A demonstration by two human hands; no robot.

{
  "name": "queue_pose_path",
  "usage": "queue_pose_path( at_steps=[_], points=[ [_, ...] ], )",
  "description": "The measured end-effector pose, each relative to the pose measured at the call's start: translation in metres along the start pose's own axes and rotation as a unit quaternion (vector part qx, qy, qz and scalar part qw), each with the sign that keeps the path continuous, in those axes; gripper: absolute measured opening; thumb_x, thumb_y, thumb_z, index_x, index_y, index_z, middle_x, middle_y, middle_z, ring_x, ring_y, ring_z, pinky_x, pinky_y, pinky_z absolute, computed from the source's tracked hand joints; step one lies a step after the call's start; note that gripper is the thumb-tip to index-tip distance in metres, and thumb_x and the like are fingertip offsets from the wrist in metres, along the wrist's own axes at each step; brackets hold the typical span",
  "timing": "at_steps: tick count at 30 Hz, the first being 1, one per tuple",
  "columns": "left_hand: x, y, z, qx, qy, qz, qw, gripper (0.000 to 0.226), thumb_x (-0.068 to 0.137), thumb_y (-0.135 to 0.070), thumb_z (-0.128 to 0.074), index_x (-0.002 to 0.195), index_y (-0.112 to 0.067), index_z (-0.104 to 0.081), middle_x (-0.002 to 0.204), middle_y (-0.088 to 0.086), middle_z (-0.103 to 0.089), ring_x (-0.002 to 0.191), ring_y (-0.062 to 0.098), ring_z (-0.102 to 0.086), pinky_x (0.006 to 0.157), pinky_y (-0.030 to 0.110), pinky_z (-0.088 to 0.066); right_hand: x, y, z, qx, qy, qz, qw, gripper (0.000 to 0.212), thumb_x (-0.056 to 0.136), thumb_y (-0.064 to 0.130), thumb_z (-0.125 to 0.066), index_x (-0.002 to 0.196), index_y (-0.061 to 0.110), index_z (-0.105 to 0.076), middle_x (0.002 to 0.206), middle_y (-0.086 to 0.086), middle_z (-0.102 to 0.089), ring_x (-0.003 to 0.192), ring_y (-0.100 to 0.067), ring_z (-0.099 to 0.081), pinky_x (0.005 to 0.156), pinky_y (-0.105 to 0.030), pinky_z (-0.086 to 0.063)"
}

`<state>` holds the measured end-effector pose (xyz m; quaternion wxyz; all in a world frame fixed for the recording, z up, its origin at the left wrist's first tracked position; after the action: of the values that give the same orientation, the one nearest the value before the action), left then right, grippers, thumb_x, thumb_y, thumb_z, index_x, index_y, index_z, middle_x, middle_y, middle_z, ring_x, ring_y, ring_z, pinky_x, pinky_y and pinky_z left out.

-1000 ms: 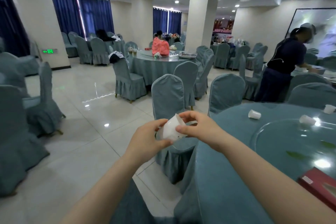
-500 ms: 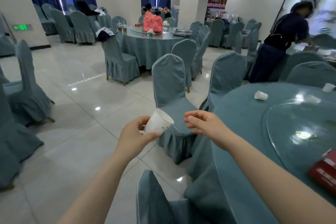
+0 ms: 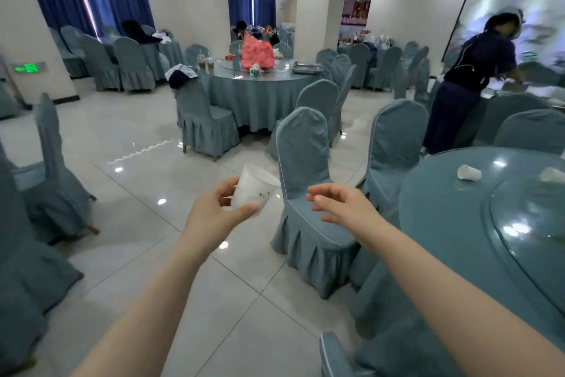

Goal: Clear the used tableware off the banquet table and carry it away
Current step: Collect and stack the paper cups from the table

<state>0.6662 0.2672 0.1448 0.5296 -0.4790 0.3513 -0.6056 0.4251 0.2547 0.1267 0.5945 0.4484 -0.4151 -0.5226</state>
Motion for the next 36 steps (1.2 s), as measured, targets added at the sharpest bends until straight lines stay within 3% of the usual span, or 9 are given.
queue_pose_path(
  at_steps=[3, 9, 13, 17, 27, 33, 36],
  points=[
    [0.024, -0.017, 0.035, -0.012, -0.015, -0.019, 1.0, 0.048, 0.072, -0.024, -0.079, 0.111, -0.046, -0.061, 0.099, -0.021, -0.069, 0.088, -0.003, -0.064, 0.068, 0.013, -0.047, 0.028, 0.035, -0.015, 0.013, -0.009, 0.04, 0.999, 0.016, 0.092, 0.017, -0.06, 0.102, 0.029, -0.066, 0.104, 0.008, -0.072, 0.098, -0.008, -0.066, 0.086, -0.03, -0.052],
    [0.086, -0.039, 0.095, -0.049, -0.054, -0.048, 0.996, 0.045, 0.075, -0.019, -0.079, 0.109, -0.039, -0.059, 0.094, -0.017, -0.071, 0.082, -0.006, -0.066, 0.057, 0.006, -0.047, 0.102, 0.103, -0.031, 0.017, -0.011, 0.091, 0.996, 0.017, 0.091, 0.012, -0.06, 0.104, 0.021, -0.067, 0.106, 0.0, -0.071, 0.095, -0.013, -0.065, 0.086, -0.034, -0.052],
    [0.143, -0.037, 0.125, -0.058, -0.067, -0.062, 0.994, 0.04, 0.076, -0.017, -0.078, 0.098, -0.044, -0.058, 0.084, -0.024, -0.07, 0.078, -0.009, -0.064, 0.055, 0.005, -0.046, 0.164, 0.142, -0.043, 0.008, -0.009, 0.134, 0.991, 0.016, 0.091, 0.014, -0.061, 0.098, 0.026, -0.067, 0.1, 0.008, -0.073, 0.092, -0.005, -0.066, 0.082, -0.029, -0.053],
    [0.226, -0.028, 0.141, -0.062, -0.071, -0.072, 0.993, 0.041, 0.078, -0.013, -0.076, 0.107, -0.036, -0.06, 0.092, -0.014, -0.071, 0.079, -0.003, -0.067, 0.058, 0.008, -0.048, 0.244, 0.16, -0.053, -0.011, -0.012, 0.164, 0.986, 0.018, 0.091, 0.014, -0.062, 0.1, 0.028, -0.065, 0.101, 0.008, -0.073, 0.088, 0.0, -0.067, 0.076, -0.023, -0.053],
    [0.475, -0.029, 0.135, -0.049, -0.044, -0.112, 0.992, 0.041, 0.079, -0.016, -0.076, 0.109, -0.037, -0.06, 0.104, -0.011, -0.07, 0.085, 0.001, -0.067, 0.069, 0.018, -0.049, 0.475, 0.182, -0.023, 0.016, -0.072, 0.185, 0.98, 0.018, 0.09, 0.014, -0.061, 0.1, 0.027, -0.066, 0.096, 0.01, -0.074, 0.09, -0.006, -0.068, 0.076, -0.025, -0.055],
    [0.631, -0.007, 0.103, -0.056, -0.002, -0.135, 0.989, 0.04, 0.078, -0.015, -0.077, 0.109, -0.035, -0.06, 0.102, -0.011, -0.07, 0.082, -0.006, -0.066, 0.06, 0.008, -0.048, 0.611, 0.169, -0.011, 0.019, -0.105, 0.172, 0.979, 0.018, 0.089, 0.013, -0.062, 0.102, 0.026, -0.065, 0.094, 0.011, -0.074, 0.085, -0.004, -0.068, 0.072, -0.022, -0.053],
    [0.71, 0.013, 0.08, -0.069, 0.032, -0.148, 0.986, 0.043, 0.077, -0.014, -0.077, 0.115, -0.027, -0.062, 0.103, -0.009, -0.071, 0.09, 0.003, -0.068, 0.068, 0.013, -0.049, 0.678, 0.156, 0.002, 0.014, -0.132, 0.168, 0.977, 0.018, 0.089, 0.011, -0.062, 0.098, 0.027, -0.065, 0.093, 0.01, -0.074, 0.087, -0.004, -0.068, 0.076, -0.024, -0.054]
  ],
)
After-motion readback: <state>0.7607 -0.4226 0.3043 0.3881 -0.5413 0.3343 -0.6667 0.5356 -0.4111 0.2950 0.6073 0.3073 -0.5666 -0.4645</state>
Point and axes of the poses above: each hand's wrist, its own x-axis towards the middle knuckle, its own z-axis out of the back of the hand, y = z × x, the point moved 10 cm from there along x, towards the middle knuckle
